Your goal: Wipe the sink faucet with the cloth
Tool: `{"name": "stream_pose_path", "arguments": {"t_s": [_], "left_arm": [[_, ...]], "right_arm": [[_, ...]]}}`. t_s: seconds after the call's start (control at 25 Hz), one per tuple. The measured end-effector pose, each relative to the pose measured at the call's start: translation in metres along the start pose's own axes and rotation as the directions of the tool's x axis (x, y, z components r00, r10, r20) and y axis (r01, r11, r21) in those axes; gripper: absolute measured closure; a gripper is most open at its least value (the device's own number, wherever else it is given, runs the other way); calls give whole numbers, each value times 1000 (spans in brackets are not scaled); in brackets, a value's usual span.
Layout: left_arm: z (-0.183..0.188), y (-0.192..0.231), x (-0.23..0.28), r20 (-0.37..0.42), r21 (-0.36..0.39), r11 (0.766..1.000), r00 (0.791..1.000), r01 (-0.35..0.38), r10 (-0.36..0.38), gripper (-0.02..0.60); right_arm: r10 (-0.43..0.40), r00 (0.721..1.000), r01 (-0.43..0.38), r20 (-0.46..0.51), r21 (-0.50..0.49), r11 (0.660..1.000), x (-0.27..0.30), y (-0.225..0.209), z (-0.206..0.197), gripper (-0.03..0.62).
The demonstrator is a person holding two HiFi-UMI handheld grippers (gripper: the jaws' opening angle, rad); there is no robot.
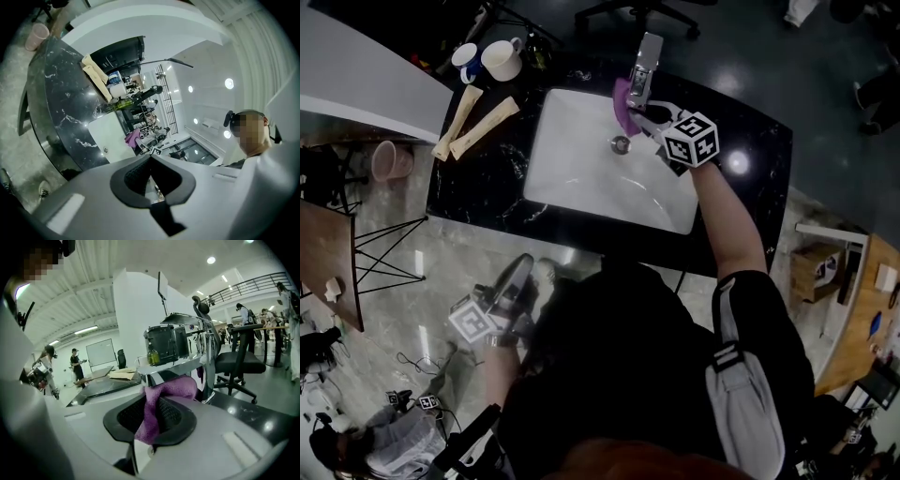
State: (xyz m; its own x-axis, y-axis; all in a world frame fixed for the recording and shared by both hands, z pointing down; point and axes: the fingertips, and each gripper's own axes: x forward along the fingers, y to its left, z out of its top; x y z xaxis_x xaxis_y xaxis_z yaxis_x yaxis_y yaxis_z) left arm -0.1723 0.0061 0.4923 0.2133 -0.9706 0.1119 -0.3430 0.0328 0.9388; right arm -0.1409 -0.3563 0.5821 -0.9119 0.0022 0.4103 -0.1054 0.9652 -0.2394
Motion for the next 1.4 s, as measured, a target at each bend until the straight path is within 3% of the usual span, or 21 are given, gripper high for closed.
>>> {"name": "stream_pose_path", "arguments": {"t_s": [0.28, 0.44, 0.64, 0.8, 0.96, 1.08, 1.16, 1.28, 1.4], "left_arm": [[7, -15, -6, -18, 11, 999, 998, 52, -52, 581], [12, -12, -19, -65, 14, 994, 993, 104, -103, 581], [17, -16, -40, -152, -30, 979, 967, 204, -206, 581], [14, -11, -56, -250, -25, 975, 943, 221, -220, 581], [1, 5, -70, -372, -42, 962, 890, 268, -264, 581], [-23, 3, -75, -461, -116, 946, 827, 304, -322, 581], [-37, 3, -77, -519, -123, 940, 786, 319, -335, 581], [-52, -3, -81, -580, -142, 933, 736, 330, -349, 581], [-60, -13, -85, -597, -141, 928, 719, 344, -357, 581]], "right_arm": [[-11, 998, 6, 61, 85, 996, -24, 28, -4, 533], [-29, 989, 5, 143, 161, 987, -46, 60, 11, 533], [-70, 948, -50, 310, 364, 930, -88, 116, 31, 533], [-148, 930, -22, 337, 452, 892, -123, 165, 15, 533], [-269, 921, 88, 282, 522, 848, -157, 207, -29, 533], [-362, 910, 188, 204, 575, 796, -183, 232, -71, 533], [-424, 897, 273, 125, 598, 753, -203, 244, -100, 531], [-514, 858, 408, -1, 610, 680, -237, 245, -137, 531], [-576, 811, 515, -104, 595, 618, -271, 223, -159, 531]]}}
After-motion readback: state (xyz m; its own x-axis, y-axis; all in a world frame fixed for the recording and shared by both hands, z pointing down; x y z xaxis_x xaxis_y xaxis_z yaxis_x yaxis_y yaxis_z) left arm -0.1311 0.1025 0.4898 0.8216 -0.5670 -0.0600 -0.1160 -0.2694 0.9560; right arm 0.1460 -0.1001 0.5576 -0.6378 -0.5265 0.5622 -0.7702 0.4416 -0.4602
